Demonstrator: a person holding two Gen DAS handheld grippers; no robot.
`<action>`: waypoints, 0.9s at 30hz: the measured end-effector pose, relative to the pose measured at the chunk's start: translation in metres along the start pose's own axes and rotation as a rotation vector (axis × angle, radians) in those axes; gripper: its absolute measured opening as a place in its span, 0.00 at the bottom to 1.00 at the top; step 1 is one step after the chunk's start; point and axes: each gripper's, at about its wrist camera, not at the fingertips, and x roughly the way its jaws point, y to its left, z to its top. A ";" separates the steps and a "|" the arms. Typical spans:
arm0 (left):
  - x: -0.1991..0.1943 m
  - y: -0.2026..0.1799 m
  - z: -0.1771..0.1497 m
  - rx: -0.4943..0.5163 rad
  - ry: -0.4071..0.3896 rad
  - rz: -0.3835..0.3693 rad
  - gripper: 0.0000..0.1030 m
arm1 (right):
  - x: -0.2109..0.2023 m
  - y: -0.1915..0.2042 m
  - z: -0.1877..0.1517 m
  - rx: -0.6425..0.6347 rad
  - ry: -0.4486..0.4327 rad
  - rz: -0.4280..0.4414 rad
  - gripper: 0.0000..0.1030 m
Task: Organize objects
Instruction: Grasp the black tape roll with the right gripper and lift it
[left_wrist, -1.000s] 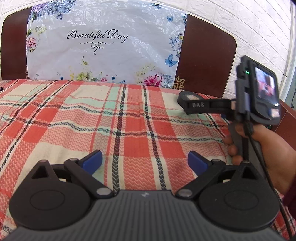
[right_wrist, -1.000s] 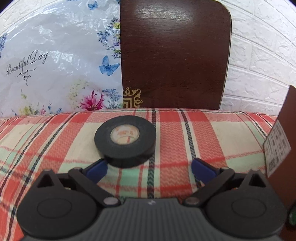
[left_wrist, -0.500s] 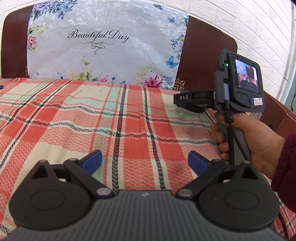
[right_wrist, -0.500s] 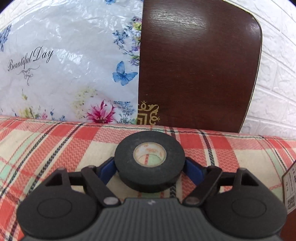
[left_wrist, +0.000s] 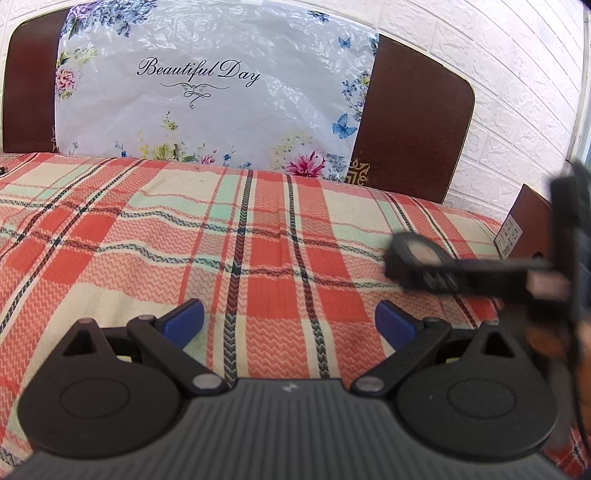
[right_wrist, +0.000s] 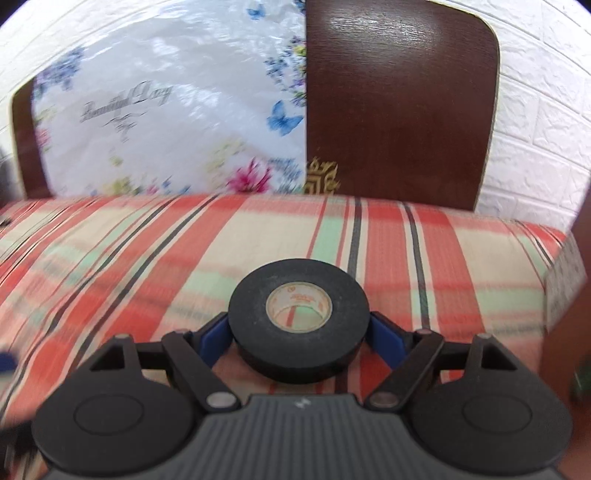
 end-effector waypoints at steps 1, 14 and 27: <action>-0.001 0.001 0.000 -0.005 -0.002 -0.003 0.97 | -0.008 -0.001 -0.006 -0.006 0.003 0.004 0.78; -0.001 0.003 0.000 -0.024 -0.005 -0.008 0.97 | -0.094 0.003 -0.066 -0.052 0.037 0.009 0.79; 0.000 0.002 0.000 -0.021 -0.004 -0.005 0.97 | -0.167 0.040 -0.114 -0.208 -0.010 0.041 0.80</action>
